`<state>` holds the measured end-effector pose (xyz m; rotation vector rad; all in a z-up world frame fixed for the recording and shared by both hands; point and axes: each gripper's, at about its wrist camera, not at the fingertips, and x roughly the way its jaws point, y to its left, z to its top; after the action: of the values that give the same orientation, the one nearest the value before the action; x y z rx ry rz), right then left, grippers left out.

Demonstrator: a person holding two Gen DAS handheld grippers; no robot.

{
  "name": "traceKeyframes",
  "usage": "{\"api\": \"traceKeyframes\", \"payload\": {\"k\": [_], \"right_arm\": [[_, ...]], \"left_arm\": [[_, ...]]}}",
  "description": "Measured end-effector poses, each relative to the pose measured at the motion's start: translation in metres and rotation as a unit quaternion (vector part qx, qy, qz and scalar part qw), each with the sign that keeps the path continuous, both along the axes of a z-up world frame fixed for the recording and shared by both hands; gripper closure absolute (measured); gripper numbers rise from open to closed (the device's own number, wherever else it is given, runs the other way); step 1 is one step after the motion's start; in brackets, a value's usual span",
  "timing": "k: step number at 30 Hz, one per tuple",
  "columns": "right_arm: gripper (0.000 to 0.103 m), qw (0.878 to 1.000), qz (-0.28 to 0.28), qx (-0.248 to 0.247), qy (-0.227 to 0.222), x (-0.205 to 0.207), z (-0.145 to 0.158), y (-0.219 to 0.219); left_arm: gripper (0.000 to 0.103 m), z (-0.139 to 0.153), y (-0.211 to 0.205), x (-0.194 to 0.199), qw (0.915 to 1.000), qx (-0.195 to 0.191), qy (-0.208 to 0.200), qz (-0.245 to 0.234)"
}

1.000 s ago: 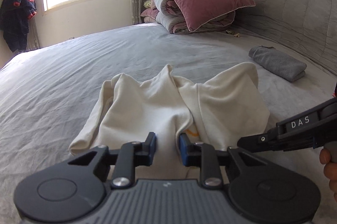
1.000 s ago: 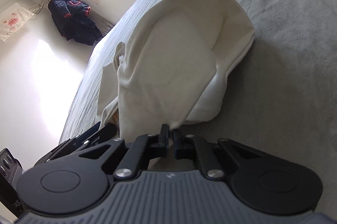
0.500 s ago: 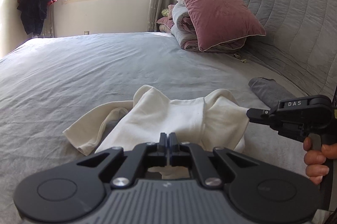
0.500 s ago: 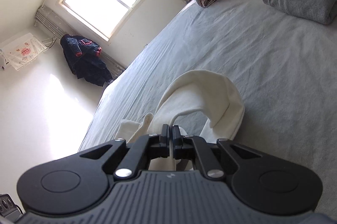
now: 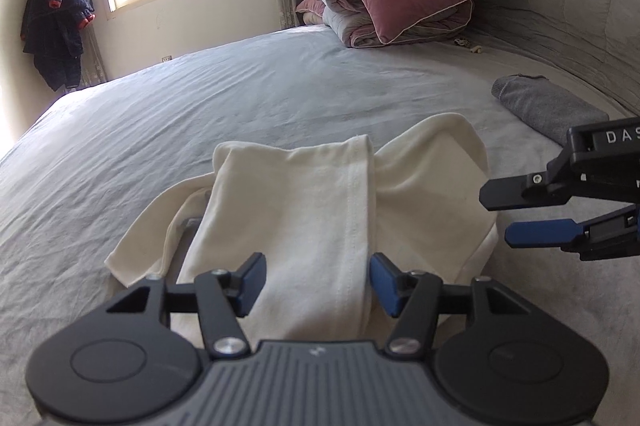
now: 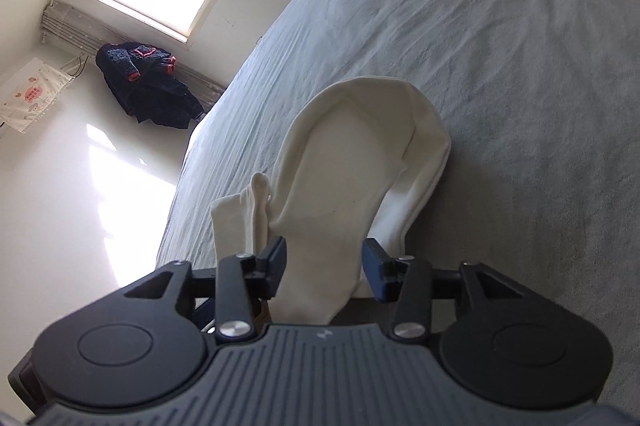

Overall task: Fold clothes
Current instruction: 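Lift the sweatshirt with both grippers, shaking it open in the air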

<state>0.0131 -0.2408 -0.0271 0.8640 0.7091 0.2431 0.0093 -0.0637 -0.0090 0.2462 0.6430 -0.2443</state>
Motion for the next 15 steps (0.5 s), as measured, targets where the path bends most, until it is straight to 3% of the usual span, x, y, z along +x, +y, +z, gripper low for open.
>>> {"api": "traceKeyframes", "payload": {"k": [4,9,12,15], "right_arm": [[0.049,1.000,0.015,0.009,0.024,0.002,-0.007,0.006],[0.049,0.998,0.037,0.008,0.045,0.007,-0.014,0.025],[0.049,0.997,0.052,0.001,0.054,0.011,-0.018,0.042],[0.049,0.997,0.065,-0.004,0.052,0.016,-0.018,0.054]], "left_arm": [[0.045,-0.009,-0.005,0.000,0.9993,0.032,-0.017,0.006],[0.078,-0.008,0.006,0.000,0.9988,0.031,-0.027,0.025],[0.091,-0.003,0.018,-0.001,0.9986,0.018,-0.031,0.039],[0.095,0.001,0.032,-0.002,0.9969,0.012,-0.040,0.066]]}}
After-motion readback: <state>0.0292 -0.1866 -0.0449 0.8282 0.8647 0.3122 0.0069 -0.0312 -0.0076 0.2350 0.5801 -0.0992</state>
